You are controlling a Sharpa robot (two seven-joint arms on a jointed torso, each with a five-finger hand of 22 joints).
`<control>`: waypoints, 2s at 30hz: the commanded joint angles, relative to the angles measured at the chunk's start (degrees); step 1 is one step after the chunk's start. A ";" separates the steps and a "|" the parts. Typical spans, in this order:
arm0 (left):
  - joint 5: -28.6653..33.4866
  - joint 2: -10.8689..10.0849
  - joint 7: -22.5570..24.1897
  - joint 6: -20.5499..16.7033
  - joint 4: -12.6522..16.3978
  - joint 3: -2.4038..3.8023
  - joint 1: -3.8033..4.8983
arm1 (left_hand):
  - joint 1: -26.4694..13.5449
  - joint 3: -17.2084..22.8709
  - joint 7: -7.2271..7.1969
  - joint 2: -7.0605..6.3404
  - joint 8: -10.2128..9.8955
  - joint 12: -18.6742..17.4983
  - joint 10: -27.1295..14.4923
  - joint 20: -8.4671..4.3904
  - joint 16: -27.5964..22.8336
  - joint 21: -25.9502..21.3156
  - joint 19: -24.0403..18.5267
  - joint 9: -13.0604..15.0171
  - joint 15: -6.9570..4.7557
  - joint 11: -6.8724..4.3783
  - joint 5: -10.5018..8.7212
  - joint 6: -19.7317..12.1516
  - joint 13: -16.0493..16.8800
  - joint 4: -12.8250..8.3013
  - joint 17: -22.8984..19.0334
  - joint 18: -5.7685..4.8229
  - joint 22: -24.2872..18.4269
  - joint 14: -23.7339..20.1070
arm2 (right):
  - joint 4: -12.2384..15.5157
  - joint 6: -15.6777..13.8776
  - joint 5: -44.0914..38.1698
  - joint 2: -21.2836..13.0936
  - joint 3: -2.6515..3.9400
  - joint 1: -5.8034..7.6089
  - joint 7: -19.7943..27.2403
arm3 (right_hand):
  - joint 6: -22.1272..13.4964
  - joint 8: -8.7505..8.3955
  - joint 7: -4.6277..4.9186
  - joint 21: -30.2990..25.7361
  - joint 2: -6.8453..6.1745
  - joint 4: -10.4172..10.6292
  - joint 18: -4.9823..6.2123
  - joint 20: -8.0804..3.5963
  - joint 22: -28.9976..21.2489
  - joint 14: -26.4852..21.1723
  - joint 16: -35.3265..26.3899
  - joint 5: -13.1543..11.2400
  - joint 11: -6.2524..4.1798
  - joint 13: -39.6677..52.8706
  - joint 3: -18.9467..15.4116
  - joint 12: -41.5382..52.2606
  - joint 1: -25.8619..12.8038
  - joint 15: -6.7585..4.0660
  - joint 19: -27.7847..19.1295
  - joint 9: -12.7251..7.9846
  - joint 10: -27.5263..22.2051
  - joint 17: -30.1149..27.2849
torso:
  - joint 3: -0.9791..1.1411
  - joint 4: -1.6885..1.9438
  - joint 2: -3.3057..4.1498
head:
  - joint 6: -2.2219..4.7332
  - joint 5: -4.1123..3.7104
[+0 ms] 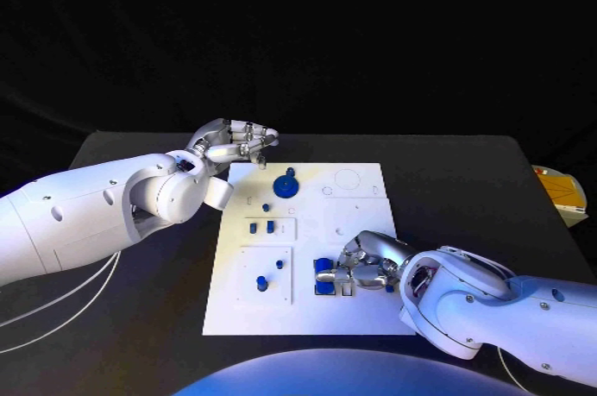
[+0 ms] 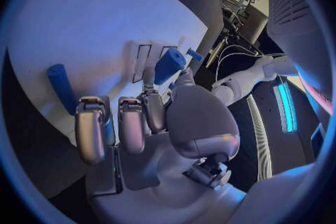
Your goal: Assemble the parts on the task board
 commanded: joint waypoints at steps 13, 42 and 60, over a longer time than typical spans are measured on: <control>0.27 -0.04 0.27 0.87 0.22 0.04 0.03 | 0.07 -0.34 -0.04 0.39 0.19 0.32 -0.31 0.28 0.36 -0.39 -0.05 0.07 0.05 0.03 0.05 -0.39 0.05 0.03 -0.10 0.77 -0.04 -0.24 | 0.17 -0.17 -1.70 -0.27 -0.01 -0.15 0.07 | -0.63 0.72 -0.02 -0.34 -0.65 -0.11 -0.75 -0.34 12.51 4.66 -0.10 -0.13 -0.24 3.85 1.86 -0.73 -0.36 -0.42 4.63 0.52 -0.51 8.77 | -0.01 0.00 -0.02 | -0.13 -0.06; 0.33 -0.08 0.54 0.89 0.06 0.03 0.03 | 0.18 -0.31 -0.03 0.48 0.24 0.47 -0.47 0.28 0.45 -0.38 -0.04 0.11 0.05 0.04 0.07 -0.45 0.09 -0.01 -0.11 0.77 -0.02 -0.28 | 2.75 -3.03 1.01 -10.91 0.04 1.58 10.94 | -3.37 -2.77 1.31 -0.87 3.31 -0.93 -0.65 0.28 12.41 4.63 -0.25 3.92 0.78 4.23 -0.94 -0.87 19.57 0.39 4.51 -1.86 -0.58 8.69 | 0.01 -0.04 -0.08 | 0.07 -1.76; 0.34 0.07 0.49 1.01 -0.14 -0.02 0.02 | 0.15 -0.33 -0.02 0.51 0.27 0.55 -0.49 0.29 0.48 -0.39 -0.05 0.13 0.06 0.04 0.07 -0.45 0.11 0.01 -0.12 0.76 -0.01 -0.31 | 3.19 -0.89 -10.56 -16.55 -0.14 -0.47 5.60 | -1.50 -3.89 1.08 -0.51 3.93 -0.49 -0.74 0.37 12.70 4.67 -0.18 5.29 0.62 4.21 -1.31 -0.98 21.11 0.33 4.66 -2.89 -0.53 8.94 | -0.01 -0.01 -0.01 | -0.27 -2.39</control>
